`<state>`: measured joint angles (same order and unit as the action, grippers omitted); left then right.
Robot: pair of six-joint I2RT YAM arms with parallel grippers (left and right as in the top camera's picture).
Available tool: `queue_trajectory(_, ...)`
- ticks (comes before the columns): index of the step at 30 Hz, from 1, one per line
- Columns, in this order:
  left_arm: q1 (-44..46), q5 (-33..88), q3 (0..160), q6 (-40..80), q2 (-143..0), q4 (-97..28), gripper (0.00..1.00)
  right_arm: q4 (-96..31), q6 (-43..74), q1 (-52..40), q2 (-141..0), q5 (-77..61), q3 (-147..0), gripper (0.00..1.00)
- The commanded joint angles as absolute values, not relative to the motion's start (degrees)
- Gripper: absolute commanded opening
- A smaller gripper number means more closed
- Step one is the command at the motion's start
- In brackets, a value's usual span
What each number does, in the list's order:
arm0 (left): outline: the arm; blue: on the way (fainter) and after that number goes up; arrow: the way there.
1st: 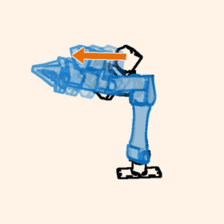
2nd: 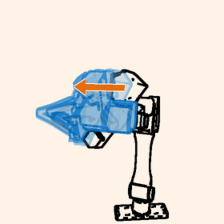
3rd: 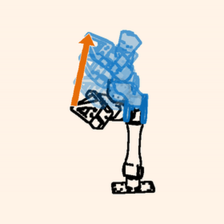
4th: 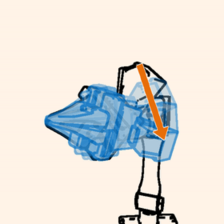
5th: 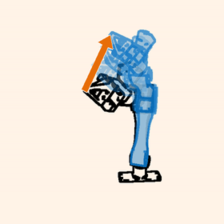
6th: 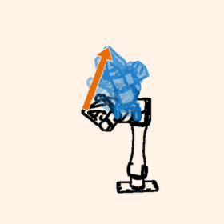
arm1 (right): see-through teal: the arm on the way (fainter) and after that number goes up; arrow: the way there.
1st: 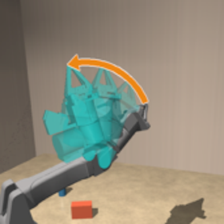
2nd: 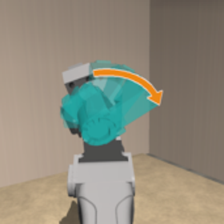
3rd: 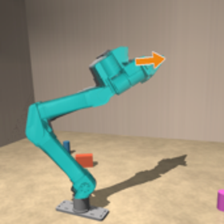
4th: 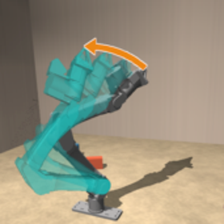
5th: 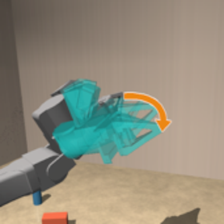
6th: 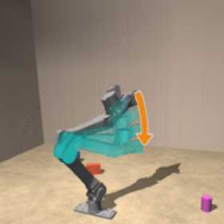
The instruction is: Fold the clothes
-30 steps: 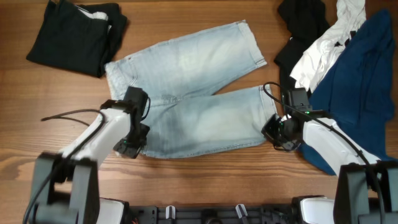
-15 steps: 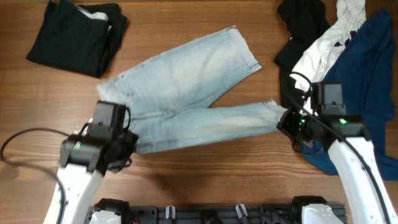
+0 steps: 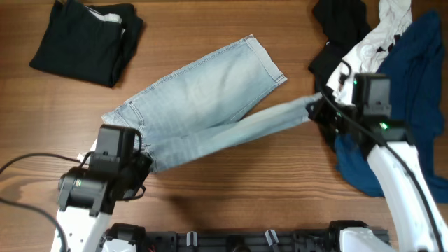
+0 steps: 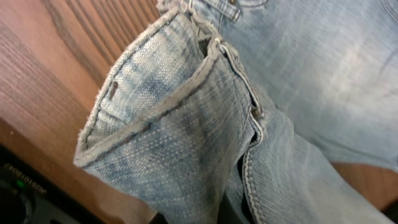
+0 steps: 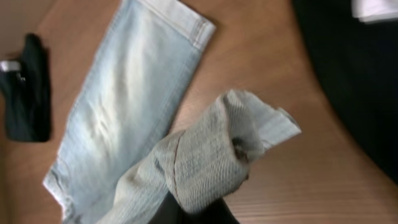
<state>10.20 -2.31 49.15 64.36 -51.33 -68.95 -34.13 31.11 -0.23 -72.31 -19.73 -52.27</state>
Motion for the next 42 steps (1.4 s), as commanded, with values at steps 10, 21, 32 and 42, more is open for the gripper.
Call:
queue_trajectory(10, 9.19, -25.26, 49.52, 69.91, -67.07, -58.89, 0.04, -14.66, 22.09, -0.16, -96.82, -18.06, -65.71, 0.04)
queue_trajectory(21, 8.16, -26.74, 49.52, 69.89, -80.68, -43.35, 0.04, 1.91, 22.72, -5.21, -107.50, -15.38, -67.20, 0.04)
queue_trajectory(32, 2.44, -27.57, 49.52, 69.87, -82.76, -36.73, 0.05, 9.47, 22.70, -10.09, -108.97, -5.72, -67.20, 0.04)
queue_trajectory(42, 0.40, -31.09, 49.52, 66.39, -83.05, -23.92, 1.00, 23.77, 25.47, -10.37, -116.03, -6.13, -67.22, 1.00)
